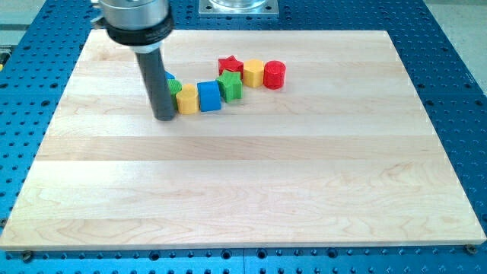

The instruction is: Nudge the blue triangle

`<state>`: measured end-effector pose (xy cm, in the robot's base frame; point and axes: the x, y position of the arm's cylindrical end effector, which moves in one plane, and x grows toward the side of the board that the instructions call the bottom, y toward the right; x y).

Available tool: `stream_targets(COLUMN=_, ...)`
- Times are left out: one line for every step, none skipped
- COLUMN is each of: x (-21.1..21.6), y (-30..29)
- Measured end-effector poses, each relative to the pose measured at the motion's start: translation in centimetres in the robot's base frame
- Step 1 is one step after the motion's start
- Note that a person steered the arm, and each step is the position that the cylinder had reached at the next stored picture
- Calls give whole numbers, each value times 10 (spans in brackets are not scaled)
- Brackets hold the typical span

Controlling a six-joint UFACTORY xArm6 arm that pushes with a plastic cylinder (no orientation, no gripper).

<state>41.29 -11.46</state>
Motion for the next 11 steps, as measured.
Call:
stream_targets(x=3, y=-9)
stream_targets(x=5, y=-42)
stream_targets(x=-35, y=-95)
stream_targets(x=-67, y=-94)
stream_targets(x=-82, y=-83)
stream_targets(x=-103, y=-65)
stream_targets(x=-90, y=-46)
stream_targets(x=-76, y=-45)
stream_targets(x=-100, y=-61)
stream_targets(x=-104, y=-45)
stream_targets(x=-101, y=-26)
